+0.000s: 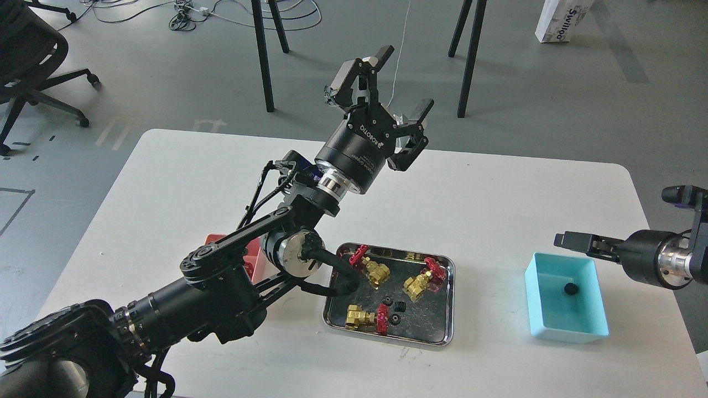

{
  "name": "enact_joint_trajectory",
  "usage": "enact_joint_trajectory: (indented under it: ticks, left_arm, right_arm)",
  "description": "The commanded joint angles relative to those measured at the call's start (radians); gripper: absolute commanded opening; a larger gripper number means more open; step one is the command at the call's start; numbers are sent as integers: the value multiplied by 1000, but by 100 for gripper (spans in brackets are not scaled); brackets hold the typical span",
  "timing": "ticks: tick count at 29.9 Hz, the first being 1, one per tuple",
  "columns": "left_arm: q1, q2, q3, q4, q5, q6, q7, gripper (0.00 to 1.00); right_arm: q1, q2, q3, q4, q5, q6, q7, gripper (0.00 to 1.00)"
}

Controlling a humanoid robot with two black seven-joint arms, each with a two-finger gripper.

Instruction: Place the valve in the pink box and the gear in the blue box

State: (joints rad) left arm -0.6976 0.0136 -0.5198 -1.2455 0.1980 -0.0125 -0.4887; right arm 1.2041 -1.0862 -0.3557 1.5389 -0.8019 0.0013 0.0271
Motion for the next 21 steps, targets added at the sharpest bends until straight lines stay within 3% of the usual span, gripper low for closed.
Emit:
enact_joint_trajectory:
  ticks: [1, 4, 7, 9, 12, 13, 16, 21]
  left_arm:
    - [-19, 31, 4, 4, 18, -20, 0, 99]
    - [-98, 144, 7, 44, 24, -96, 0, 99]
    - [-193, 282, 36, 109, 18, -304, 0, 99]
    - [-252, 357, 87, 175, 14, -476, 0, 99]
    - [-325, 452, 118, 285, 12, -476, 0, 99]
    - [-329, 463, 112, 326, 6, -476, 0, 99]
    - [-327, 457, 101, 435, -76, -476, 0, 99]
    - [-304, 402, 101, 440, -138, -476, 0, 99]
  right_arm:
    - [-4, 9, 205, -20, 247, -52, 49, 98]
    - [-6, 66, 360, -106, 468, -46, 146, 98]
    - [-8, 98, 457, -173, 674, 0, 272, 99]
    - [-12, 126, 478, -233, 806, 134, 329, 99]
    - [-41, 178, 480, -331, 979, 435, 443, 99]
    - [-58, 193, 480, -354, 1016, 487, 462, 99]
    - [-98, 242, 488, -405, 1089, 487, 462, 99]
    - [-132, 282, 537, -411, 1095, 487, 462, 99]
